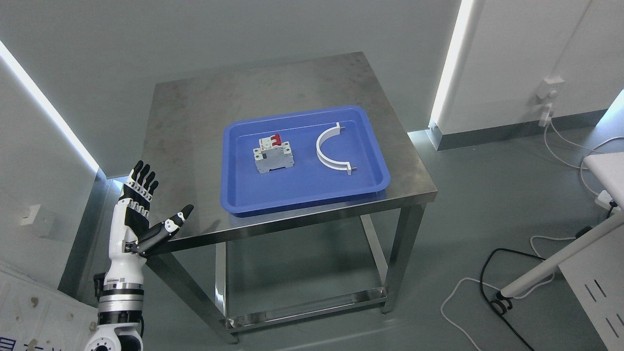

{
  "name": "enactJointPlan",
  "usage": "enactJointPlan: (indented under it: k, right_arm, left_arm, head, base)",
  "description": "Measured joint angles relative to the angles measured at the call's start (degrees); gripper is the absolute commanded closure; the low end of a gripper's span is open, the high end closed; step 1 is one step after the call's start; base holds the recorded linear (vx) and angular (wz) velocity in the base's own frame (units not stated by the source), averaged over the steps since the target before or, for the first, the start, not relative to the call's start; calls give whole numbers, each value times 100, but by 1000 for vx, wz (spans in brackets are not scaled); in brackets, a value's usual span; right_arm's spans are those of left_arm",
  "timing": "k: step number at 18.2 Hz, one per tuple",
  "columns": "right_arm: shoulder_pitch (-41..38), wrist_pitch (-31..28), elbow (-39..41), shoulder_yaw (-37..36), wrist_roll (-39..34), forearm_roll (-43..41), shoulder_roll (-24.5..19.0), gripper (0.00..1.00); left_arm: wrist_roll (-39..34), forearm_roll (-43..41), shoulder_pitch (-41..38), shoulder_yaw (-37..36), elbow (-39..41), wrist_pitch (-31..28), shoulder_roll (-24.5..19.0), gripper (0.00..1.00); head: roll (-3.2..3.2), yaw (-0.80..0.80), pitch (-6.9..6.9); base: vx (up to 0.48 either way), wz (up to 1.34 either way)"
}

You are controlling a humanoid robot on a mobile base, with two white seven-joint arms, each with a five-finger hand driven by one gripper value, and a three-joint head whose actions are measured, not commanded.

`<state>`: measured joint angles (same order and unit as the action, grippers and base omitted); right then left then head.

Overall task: Place circuit breaker on shelf
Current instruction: 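Raise the left hand toward the circuit breaker in the blue tray, then close the left hand around the grey circuit breaker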

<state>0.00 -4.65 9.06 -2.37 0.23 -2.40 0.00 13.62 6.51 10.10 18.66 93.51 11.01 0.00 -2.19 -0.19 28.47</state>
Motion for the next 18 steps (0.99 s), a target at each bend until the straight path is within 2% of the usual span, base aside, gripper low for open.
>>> enactJointPlan:
  k: [6, 8, 11, 14, 18]
  right_arm:
    - [0, 1, 0, 0, 19, -1, 0, 0]
    - [0, 1, 0, 0, 21, -1, 0, 0]
    - [0, 1, 0, 0, 12, -2, 0, 0]
    - [0, 1, 0, 0, 4, -2, 0, 0]
    - [0, 1, 0, 0, -3, -3, 0, 0]
  left_arm:
    - [299, -101, 354, -64, -3, 58, -53, 0]
    - [584, -326, 654, -191, -28, -159, -194, 0]
    - [1585, -835, 1399, -488, -191, -617, -522, 0]
    - [2524, -1624, 2291, -828, -506, -817, -832, 0]
    - [2923, -2430, 3020, -1322, -876, -917, -1052, 2]
  head:
    - [0, 0, 0]
    - [0, 0, 0]
    - [0, 0, 0]
    - [0, 0, 0]
    - [0, 0, 0]
  base:
    - [0, -5]
    - [0, 0]
    - [0, 0]
    - [0, 0]
    - [0, 5]
